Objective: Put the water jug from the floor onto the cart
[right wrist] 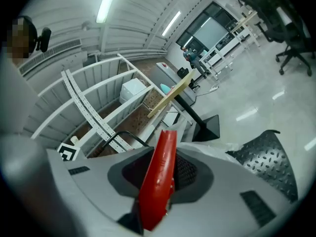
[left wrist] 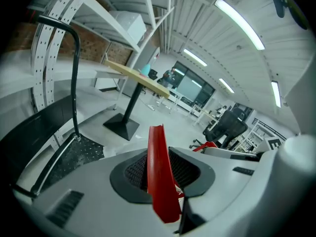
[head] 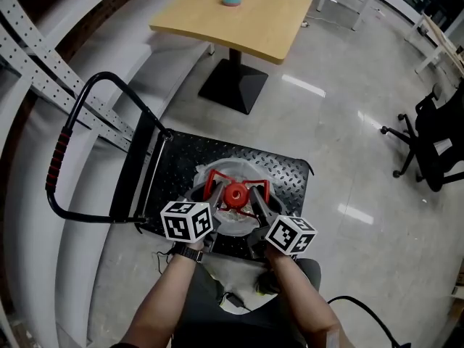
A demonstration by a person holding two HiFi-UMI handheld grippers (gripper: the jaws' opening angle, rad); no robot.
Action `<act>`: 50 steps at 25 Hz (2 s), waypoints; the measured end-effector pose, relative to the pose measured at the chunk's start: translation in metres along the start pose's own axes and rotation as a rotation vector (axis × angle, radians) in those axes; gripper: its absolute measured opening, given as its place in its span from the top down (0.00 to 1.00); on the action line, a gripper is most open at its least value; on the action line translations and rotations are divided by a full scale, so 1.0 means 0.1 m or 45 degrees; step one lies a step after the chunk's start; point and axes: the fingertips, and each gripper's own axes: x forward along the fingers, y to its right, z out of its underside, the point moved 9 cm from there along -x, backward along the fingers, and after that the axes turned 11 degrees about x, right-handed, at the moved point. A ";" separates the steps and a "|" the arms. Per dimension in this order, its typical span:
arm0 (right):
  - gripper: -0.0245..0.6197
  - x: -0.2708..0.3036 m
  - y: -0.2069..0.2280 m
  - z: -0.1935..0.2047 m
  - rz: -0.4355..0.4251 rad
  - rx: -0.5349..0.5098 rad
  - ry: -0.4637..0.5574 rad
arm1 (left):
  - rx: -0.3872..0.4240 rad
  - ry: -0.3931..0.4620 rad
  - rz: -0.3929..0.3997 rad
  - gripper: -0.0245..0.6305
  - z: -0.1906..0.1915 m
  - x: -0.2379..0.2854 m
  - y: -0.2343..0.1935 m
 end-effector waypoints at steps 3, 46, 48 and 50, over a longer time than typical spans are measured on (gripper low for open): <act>0.80 -0.02 0.00 0.01 0.038 -0.012 -0.002 | -0.021 -0.012 0.016 0.81 0.02 -0.08 -0.03; 0.96 -2.80 -4.18 -0.60 -0.240 -0.168 0.266 | 0.199 0.371 0.312 0.96 -1.96 -3.86 2.37; 0.96 -2.96 -4.24 -0.56 -0.283 -0.192 0.246 | 0.226 0.398 0.287 0.96 -1.90 -4.00 2.53; 0.96 -3.18 -4.25 -0.51 -0.331 -0.212 0.223 | 0.239 0.428 0.249 0.96 -1.79 -4.14 2.73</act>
